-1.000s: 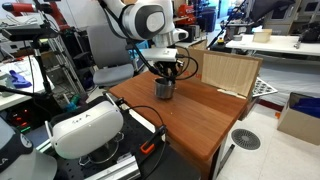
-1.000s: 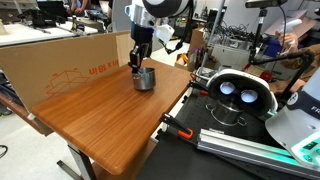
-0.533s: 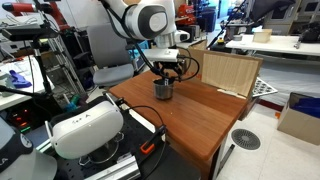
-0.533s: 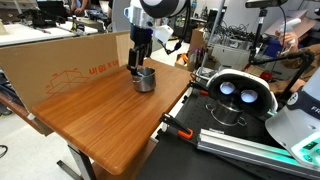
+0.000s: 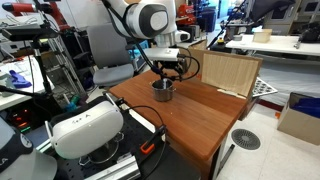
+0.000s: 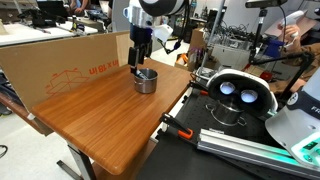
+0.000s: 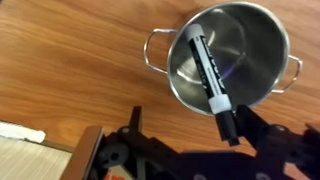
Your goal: Place the black marker inside the silver pot
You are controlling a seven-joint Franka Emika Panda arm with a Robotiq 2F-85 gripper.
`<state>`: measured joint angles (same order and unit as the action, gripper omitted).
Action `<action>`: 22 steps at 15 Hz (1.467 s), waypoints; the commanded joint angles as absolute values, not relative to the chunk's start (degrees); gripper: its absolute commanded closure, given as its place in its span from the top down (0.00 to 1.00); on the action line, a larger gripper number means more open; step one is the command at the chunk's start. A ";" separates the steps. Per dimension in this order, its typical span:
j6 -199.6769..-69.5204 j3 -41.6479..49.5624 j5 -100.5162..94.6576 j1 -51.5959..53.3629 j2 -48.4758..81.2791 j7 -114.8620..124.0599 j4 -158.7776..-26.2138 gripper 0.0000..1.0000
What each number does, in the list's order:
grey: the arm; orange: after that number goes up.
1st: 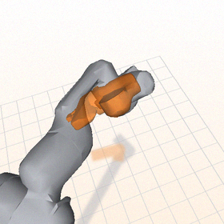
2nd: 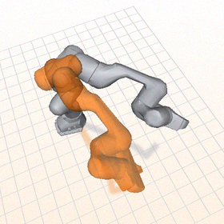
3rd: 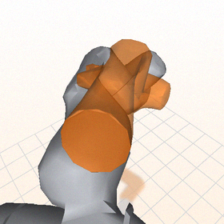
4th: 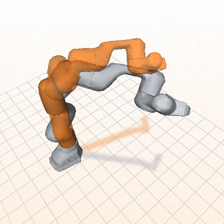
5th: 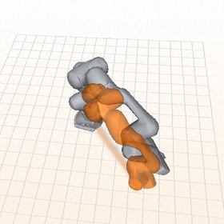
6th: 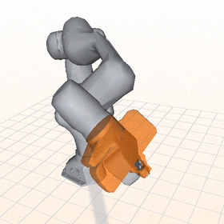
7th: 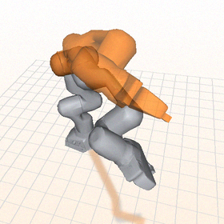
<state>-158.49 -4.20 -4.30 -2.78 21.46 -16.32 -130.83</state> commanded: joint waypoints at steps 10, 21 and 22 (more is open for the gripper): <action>-149.94 -5.35 -0.34 -3.75 8.73 -21.51 -135.95 1.00; -142.60 -3.60 2.97 -1.73 3.09 -22.65 -136.26 1.00; -142.60 -3.60 2.98 -1.72 3.09 -22.66 -136.26 1.00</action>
<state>-142.78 -4.71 2.91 -2.86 3.12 -22.66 -136.35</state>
